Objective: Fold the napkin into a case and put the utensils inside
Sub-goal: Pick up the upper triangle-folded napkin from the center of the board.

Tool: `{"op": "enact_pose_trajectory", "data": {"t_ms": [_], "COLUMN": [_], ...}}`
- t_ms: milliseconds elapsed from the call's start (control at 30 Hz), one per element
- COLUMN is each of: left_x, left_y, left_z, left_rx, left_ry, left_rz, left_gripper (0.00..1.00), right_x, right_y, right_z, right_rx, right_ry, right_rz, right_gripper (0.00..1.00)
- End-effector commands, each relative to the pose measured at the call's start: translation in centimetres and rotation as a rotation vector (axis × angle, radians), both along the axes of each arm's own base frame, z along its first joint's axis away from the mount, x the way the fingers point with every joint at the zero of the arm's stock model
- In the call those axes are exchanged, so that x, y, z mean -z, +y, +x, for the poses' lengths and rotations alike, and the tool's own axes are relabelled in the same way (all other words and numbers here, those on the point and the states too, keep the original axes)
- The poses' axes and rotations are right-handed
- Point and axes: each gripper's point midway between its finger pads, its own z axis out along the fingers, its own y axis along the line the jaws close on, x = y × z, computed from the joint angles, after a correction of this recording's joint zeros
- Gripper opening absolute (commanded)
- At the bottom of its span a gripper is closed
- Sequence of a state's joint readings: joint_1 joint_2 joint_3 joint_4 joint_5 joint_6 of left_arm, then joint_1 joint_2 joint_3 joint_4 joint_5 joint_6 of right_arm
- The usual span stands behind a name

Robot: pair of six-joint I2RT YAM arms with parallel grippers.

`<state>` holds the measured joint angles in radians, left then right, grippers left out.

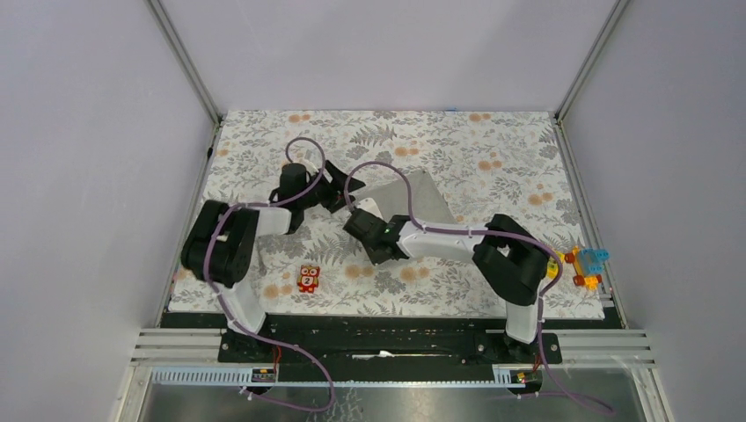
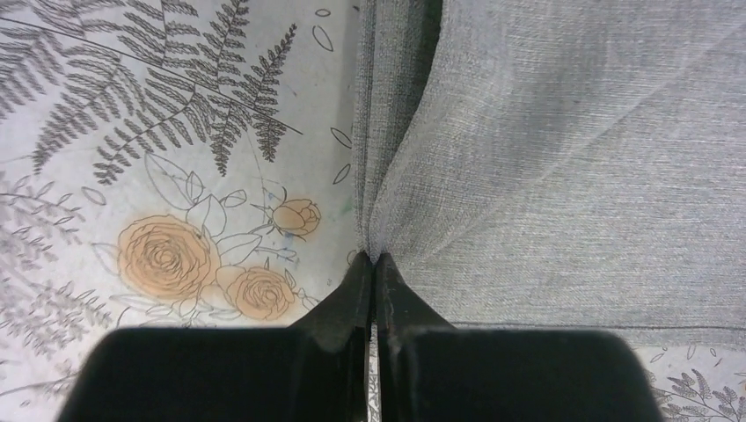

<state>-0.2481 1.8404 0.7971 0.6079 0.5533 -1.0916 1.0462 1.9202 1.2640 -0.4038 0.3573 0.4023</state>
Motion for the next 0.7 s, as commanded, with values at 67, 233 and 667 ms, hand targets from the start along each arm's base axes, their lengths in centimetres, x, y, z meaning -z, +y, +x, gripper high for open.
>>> {"op": "enact_pose_trajectory", "data": {"t_ms": [67, 233, 667], "left_x": [-2.8, -0.1, 4.0], "left_y": [2.6, 2.9, 0.4], "left_z": [-1.2, -2.6, -1.5], "left_rx": [-0.117, -0.153, -0.196], "left_ry": [0.014, 0.162, 0.294], "left_rz": [0.087, 0.076, -0.108], "left_gripper": [0.79, 0.77, 0.77], "right_x": [-4.1, -4.5, -5.6], "right_y": [1.2, 0.8, 0.4], "right_z": [1.0, 1.2, 1.4], "right_rx": [-0.016, -0.016, -0.017], "right_ry": [-0.011, -0.012, -0.021], "right_rz": [0.197, 0.221, 0.255], "right_gripper": [0.00, 0.00, 0.00]}}
